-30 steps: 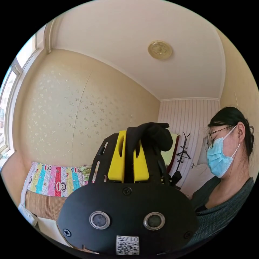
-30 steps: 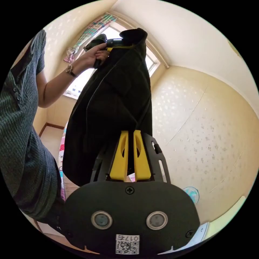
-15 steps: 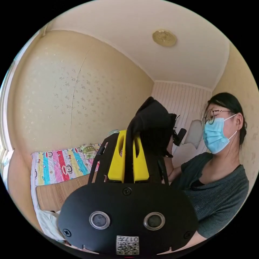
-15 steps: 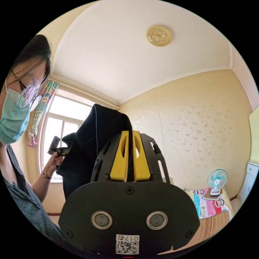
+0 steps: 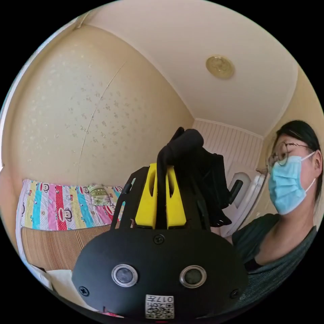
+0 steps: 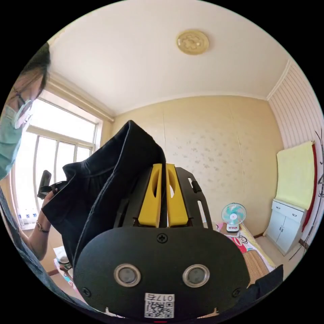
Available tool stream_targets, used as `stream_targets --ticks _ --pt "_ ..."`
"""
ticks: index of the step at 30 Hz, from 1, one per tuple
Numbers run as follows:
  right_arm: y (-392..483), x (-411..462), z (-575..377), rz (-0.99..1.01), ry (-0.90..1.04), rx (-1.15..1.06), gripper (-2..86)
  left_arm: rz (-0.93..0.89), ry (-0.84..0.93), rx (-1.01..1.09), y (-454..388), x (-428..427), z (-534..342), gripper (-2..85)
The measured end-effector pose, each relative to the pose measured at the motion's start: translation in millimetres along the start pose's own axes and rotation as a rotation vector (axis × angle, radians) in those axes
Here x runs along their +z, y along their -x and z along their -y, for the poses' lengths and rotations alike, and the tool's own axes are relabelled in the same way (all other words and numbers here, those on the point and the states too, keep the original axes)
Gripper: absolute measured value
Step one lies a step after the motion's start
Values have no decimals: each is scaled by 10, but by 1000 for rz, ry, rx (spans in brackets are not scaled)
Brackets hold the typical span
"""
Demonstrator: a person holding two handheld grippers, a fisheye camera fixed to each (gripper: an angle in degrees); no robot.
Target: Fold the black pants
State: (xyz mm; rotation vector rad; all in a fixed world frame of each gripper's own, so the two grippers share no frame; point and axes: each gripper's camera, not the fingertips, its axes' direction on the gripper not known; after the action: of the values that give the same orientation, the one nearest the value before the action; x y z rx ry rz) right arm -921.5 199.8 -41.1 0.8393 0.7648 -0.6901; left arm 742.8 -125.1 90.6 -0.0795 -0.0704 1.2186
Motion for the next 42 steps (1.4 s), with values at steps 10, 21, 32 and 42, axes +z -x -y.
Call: stream_targets --ticks 10,21,32,42 --pt "-1896 4227 -2194 -61 1044 138 38 609 504 -364 3365 2878 -926 110" --pt "-1738 3159 -6883 361 1676 518 146 522 1220 -755 3999 3076 -5438 136" --pt "-522 3248 -7191 343 1522 400 155 627 1445 -888 3680 3740 -6497 85" --pt "-1506 2798 -7183 779 1357 780 4 465 1655 -782 3364 3644 -6765 -7"
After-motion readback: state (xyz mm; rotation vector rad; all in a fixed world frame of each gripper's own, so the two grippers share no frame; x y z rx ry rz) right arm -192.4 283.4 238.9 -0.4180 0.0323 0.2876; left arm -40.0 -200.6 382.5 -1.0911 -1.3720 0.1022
